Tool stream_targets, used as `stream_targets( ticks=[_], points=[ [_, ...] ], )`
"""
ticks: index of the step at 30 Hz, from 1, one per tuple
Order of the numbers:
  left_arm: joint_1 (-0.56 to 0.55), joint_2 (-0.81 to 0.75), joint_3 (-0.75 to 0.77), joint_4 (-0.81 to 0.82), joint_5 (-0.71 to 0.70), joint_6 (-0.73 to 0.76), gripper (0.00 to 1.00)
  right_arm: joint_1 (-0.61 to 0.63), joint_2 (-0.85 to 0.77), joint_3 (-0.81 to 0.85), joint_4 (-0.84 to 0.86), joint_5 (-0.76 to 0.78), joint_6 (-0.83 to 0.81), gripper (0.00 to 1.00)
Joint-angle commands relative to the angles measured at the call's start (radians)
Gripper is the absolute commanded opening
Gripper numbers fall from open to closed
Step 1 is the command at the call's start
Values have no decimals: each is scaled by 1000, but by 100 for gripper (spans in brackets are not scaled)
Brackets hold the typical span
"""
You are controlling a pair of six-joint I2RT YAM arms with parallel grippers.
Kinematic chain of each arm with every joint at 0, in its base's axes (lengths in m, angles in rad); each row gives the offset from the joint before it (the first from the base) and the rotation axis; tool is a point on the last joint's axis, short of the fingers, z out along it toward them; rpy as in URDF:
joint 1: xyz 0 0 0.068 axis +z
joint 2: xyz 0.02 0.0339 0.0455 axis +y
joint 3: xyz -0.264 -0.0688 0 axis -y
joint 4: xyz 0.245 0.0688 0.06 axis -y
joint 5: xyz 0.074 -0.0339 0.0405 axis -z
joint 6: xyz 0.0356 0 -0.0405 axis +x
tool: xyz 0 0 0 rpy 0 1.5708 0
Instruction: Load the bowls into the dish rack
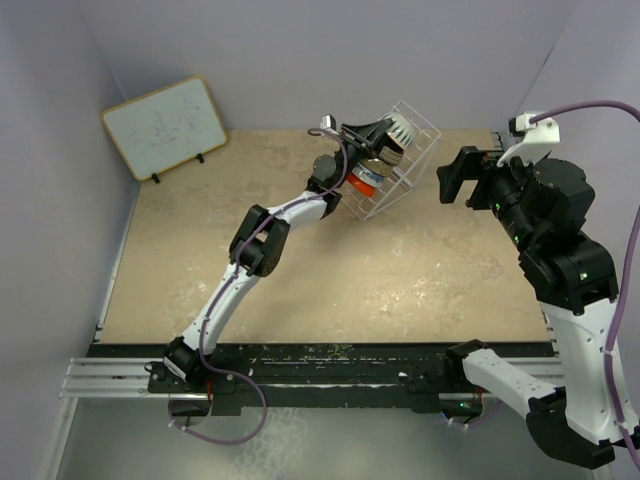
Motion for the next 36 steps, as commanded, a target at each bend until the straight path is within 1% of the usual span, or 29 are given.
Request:
stream_targets(
  ticks=[1,4,9,14,18,25,36],
  points=[
    [11,-63,-28,-28,-18,16,30,-3,-2,1,40,4,-16,100],
    [13,-89,-64,-47,-15,14,33,-3,-3,-1,40,2,-17,100],
    [14,-167,-152,-165,14,20,33,-3,-3,-5,43,1,-16,100],
    [24,-230,-188,-278,55,49,35,-3,-8,-2,41,-1,-16,100],
    [30,-261,-200,-351,78,77,45,-3,-11,-2,41,-4,-15,100],
    [36,-295,-229,-404,99,88,53,-3,-16,-1,40,-5,-15,100],
    [71,-382,-331,-444,163,137,77,-3,-17,1,44,-11,-9,100]
  ],
)
